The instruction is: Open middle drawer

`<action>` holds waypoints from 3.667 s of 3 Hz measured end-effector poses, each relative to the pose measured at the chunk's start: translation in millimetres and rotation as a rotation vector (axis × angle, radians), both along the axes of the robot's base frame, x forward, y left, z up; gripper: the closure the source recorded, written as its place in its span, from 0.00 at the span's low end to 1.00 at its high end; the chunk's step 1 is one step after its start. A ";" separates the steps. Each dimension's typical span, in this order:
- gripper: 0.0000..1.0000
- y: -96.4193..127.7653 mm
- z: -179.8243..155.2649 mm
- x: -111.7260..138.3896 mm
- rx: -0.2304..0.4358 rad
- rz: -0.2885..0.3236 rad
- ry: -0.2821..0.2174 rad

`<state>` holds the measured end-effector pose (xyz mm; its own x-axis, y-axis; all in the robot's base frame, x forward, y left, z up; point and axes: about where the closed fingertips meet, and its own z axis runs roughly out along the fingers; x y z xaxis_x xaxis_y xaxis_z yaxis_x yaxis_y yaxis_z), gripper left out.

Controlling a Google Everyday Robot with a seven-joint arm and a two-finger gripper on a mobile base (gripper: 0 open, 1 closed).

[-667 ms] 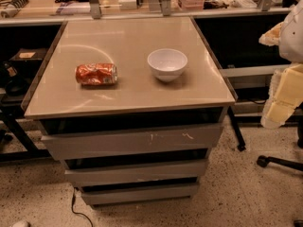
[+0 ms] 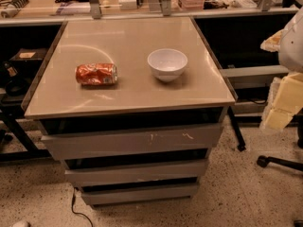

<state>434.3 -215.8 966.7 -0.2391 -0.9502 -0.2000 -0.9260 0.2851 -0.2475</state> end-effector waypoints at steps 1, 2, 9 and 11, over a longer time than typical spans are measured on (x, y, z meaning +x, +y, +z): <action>0.00 11.2 -41.9 -20.0 0.024 -0.013 0.058; 0.00 28.6 -117.1 -48.2 0.061 0.017 0.194; 0.00 102.6 -380.0 -70.4 0.212 -0.024 0.439; 0.00 105.3 -419.2 -63.4 0.285 -0.066 0.435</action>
Offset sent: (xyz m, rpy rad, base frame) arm -0.0884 0.0492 -0.2192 0.1083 0.4010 0.0613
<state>370.9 -110.5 547.4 -0.4156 -0.8525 -0.3171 -0.9035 0.3466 0.2521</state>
